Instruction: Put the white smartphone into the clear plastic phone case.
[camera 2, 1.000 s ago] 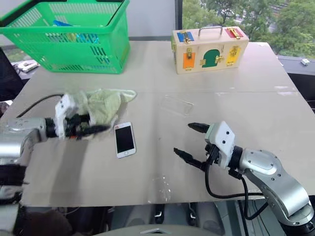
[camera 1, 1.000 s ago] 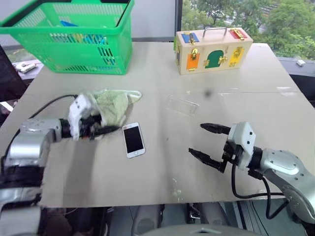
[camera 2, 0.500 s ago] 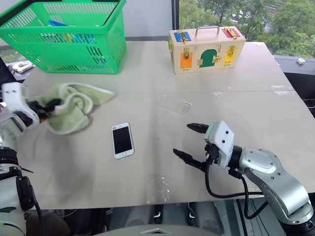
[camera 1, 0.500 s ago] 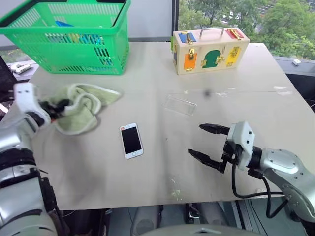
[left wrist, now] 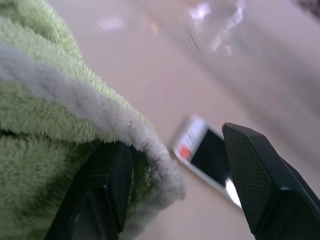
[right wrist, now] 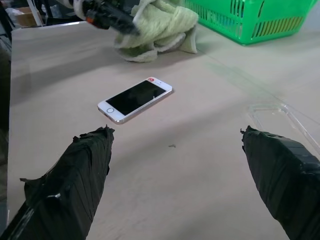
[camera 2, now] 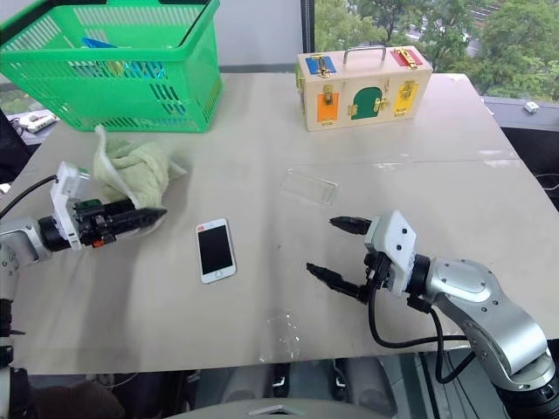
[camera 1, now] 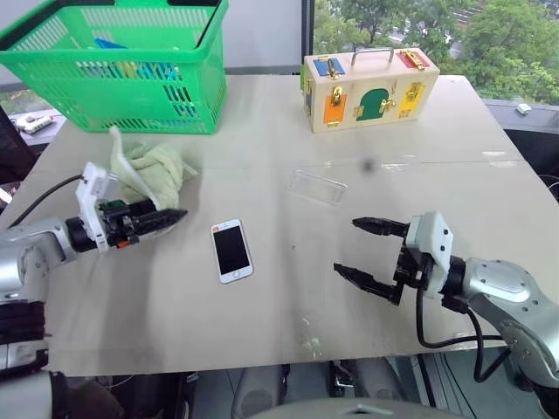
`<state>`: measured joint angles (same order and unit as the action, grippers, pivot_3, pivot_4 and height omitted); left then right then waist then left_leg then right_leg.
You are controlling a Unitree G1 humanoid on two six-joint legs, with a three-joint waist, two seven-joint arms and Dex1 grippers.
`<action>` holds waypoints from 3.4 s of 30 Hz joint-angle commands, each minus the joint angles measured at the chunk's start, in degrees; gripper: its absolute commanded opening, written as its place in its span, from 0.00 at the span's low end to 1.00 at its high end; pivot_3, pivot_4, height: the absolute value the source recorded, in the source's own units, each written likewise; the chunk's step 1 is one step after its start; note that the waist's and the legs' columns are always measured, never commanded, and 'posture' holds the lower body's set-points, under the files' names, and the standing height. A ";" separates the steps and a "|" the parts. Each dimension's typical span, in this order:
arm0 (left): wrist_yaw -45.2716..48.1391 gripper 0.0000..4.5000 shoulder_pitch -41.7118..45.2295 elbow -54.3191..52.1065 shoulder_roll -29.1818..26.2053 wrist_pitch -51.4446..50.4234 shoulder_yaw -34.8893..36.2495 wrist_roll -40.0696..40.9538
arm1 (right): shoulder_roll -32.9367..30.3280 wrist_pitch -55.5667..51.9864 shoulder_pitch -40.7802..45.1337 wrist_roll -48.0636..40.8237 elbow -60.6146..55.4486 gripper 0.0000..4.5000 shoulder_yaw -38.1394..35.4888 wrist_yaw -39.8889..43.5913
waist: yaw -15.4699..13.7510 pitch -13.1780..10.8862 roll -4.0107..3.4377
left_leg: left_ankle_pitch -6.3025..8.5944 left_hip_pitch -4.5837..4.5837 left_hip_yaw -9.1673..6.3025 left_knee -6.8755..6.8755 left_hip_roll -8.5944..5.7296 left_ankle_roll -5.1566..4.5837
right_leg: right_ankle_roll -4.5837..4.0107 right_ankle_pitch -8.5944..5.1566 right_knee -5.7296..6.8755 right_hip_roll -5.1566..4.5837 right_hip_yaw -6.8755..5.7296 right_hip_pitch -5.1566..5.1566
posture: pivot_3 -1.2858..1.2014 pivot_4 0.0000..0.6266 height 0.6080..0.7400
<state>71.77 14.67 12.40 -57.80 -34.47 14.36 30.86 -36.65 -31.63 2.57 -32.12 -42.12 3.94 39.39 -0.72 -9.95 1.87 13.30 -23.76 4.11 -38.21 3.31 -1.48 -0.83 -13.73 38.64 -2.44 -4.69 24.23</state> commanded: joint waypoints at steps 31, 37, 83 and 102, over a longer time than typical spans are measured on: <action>-33.04 0.64 18.27 30.41 1.38 1.64 18.76 -2.80 | 1.09 2.27 -0.79 0.84 -1.55 1.00 -0.48 0.33 | -0.20 0.09 0.19 | 0.00 -0.13 0.10 -0.04 -0.03 -0.02 | 0.24 0.13 0.10 0.02 0.11 0.14 | 0.52 0.24 1.00; -19.62 0.64 9.93 15.69 1.18 -9.64 17.65 4.91 | 1.21 2.30 -0.54 0.78 -1.32 1.00 -0.53 0.66 | 0.20 0.10 0.25 | 0.00 -0.10 0.14 -0.05 -0.03 -0.01 | 0.24 0.13 0.12 -0.01 0.13 0.14 | 0.52 0.24 1.00; 8.99 0.94 -5.57 -5.88 2.94 21.58 -16.38 -14.53 | -1.56 -0.65 -1.27 -0.68 -4.93 1.00 -3.13 -2.63 | -0.19 0.06 -0.39 | 0.00 -0.16 0.20 0.03 -0.03 -0.03 | 0.00 -0.02 0.15 0.01 0.17 0.31 | 0.52 0.24 1.00; 6.47 0.94 1.73 -7.19 13.58 6.81 -14.79 -9.30 | -1.79 -1.75 -1.74 0.16 -5.01 1.00 -3.55 -4.35 | -3.19 0.75 -1.58 | -0.06 -0.19 0.02 -0.09 -0.22 -0.41 | 0.12 -0.06 -0.58 -0.58 -0.74 -0.54 | 0.52 0.24 1.00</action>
<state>75.85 16.78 5.49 -42.22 -24.52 -2.10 18.53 -38.51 -33.64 0.82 -31.85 -44.96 1.29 35.57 -3.91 -9.20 0.29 13.25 -23.98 4.13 -38.29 3.10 -1.91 -0.70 -13.79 38.05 -2.99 -5.42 23.69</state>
